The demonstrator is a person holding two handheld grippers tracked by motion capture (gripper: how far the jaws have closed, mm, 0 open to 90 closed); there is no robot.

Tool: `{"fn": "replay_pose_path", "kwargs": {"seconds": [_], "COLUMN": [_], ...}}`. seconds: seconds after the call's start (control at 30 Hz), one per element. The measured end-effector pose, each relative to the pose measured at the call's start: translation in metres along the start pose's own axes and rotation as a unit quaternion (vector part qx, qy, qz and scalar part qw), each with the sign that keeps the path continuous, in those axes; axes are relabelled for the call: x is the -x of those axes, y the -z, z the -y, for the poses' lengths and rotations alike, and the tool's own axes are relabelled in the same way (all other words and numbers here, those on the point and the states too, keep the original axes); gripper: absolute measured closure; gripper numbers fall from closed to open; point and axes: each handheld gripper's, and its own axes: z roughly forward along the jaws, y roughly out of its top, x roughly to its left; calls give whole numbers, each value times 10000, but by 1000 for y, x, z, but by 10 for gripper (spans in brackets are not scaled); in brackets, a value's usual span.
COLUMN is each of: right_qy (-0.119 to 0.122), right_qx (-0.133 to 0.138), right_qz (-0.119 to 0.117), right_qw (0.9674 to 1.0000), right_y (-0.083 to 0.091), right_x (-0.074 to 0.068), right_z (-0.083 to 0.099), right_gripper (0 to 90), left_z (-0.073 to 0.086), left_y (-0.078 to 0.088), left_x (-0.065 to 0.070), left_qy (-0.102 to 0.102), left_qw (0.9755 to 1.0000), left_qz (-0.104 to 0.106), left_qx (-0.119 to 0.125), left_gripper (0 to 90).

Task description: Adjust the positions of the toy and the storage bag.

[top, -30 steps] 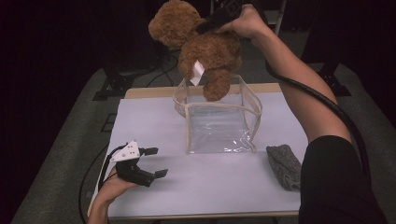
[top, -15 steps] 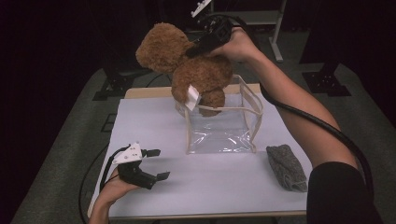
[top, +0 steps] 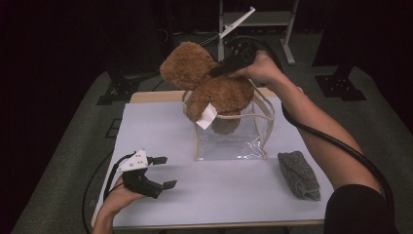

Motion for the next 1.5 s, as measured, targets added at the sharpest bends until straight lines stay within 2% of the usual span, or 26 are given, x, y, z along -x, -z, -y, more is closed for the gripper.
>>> {"fn": "replay_pose_path", "kwargs": {"seconds": [0.23, 0.47, 0.8, 1.0, 1.23, 1.37, 1.5], "right_qy": [-328, -649, -846, -911, -811, -634, -473], "right_qx": [-5, 118, 304, 395, 164, -244, -703], "right_qz": [60, 135, 354, 445, 590, 664, 527], "right_qw": [9994, 9977, 9953, 9941, 9948, 9955, 9950], "right_y": [3, 8, 23, 21, 6, -10, -28], "right_x": [18, 26, 29, 31, 28, 23, 21], "right_z": [34, 58, 58, 59, 59, 63, 73], "right_gripper": [725, 725, 726, 726, 726, 726, 727], "left_z": [0, 0, 1, 1, 2, 2, 2], "left_y": [-3, -6, -7, -7, -8, -7, -6], "left_x": [1, 2, 4, 4, 4, 4, 4], "left_qy": [-29, -38, -43, -34, -48, -35, -32], "left_qw": [10000, 9999, 9999, 9999, 9999, 9999, 9999], "left_qz": [33, 52, 54, 53, 76, 72, 73], "left_qx": [-27, -91, -125, -116, -148, -139, -141], "left_gripper": [104, 104, 104, 104, 104, 104, 104]}}
